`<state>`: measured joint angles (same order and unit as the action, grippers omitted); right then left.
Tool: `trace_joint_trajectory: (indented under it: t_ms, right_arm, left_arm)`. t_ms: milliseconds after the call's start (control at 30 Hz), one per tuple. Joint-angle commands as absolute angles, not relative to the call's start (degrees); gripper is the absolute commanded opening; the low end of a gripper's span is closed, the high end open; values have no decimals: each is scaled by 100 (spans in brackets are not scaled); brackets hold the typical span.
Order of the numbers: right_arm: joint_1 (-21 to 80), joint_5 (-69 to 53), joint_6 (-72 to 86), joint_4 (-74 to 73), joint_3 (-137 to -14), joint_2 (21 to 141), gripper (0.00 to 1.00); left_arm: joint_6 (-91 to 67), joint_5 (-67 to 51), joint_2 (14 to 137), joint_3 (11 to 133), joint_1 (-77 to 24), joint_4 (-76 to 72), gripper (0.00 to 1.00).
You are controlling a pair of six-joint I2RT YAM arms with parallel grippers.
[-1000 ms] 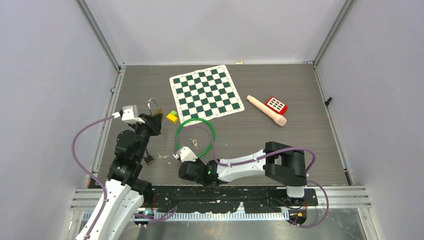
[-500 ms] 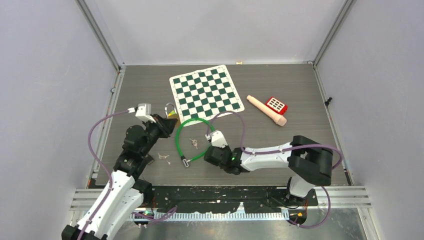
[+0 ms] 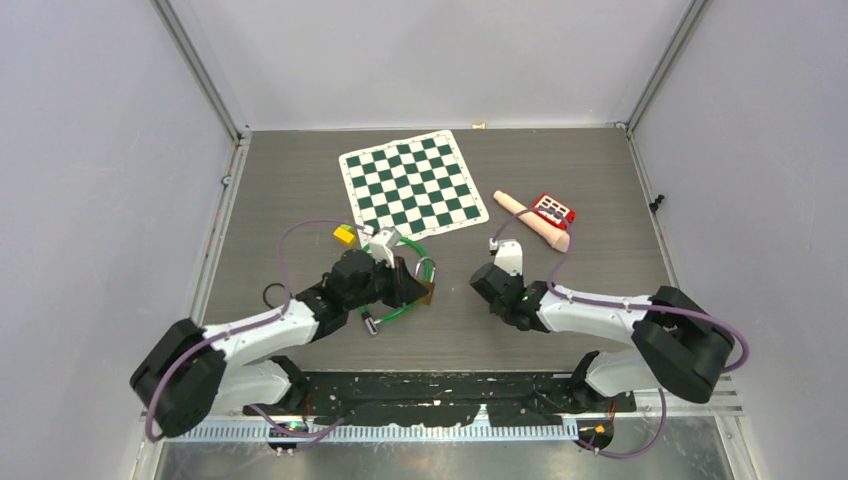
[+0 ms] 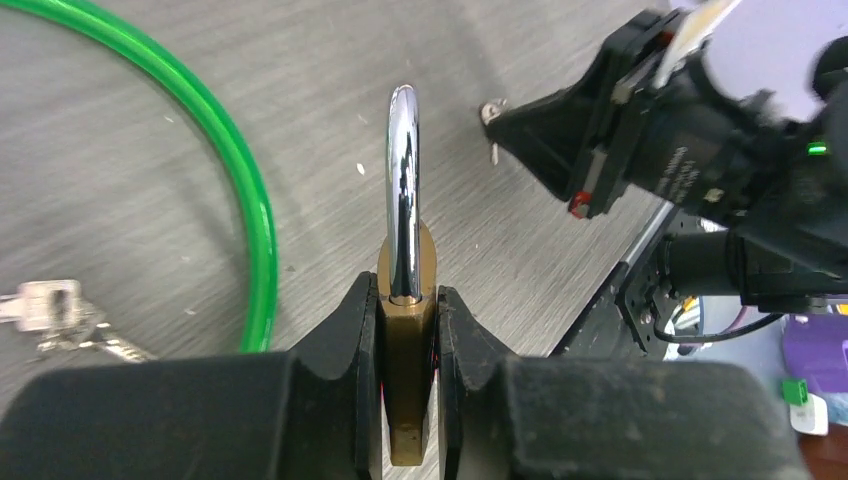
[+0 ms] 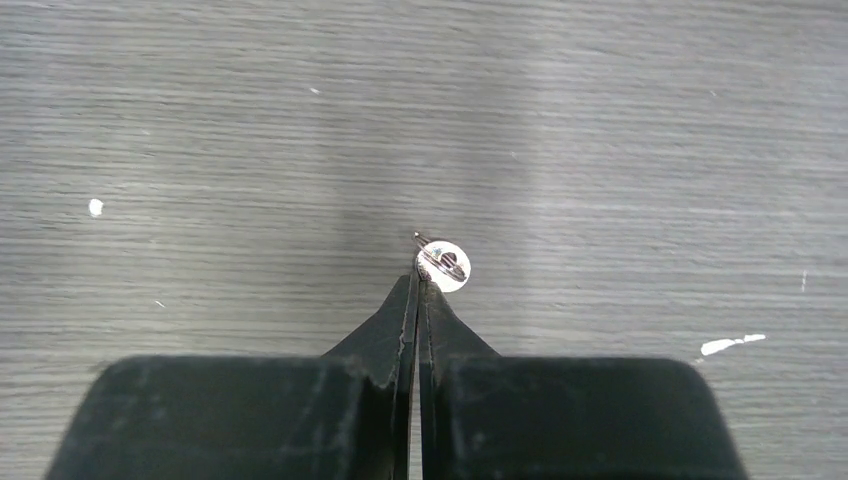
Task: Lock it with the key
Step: Move the key to the center of the board, then place the lock at the center of the board.
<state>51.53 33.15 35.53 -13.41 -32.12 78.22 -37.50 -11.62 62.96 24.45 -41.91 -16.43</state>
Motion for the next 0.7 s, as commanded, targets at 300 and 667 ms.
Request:
trace_joint_trajectory:
  t_ms: [300,667]
  right_arm:
    - [4932,3762,4581,-3227,-3668,5083,24]
    - [4860,4066,4789,-4025,-3939,4098,32]
  left_arm:
    - [-4923,-1512,9309,4262,-5154,-4055,0]
    - [-5721,-949,10747,4716,-5686,-4577,0]
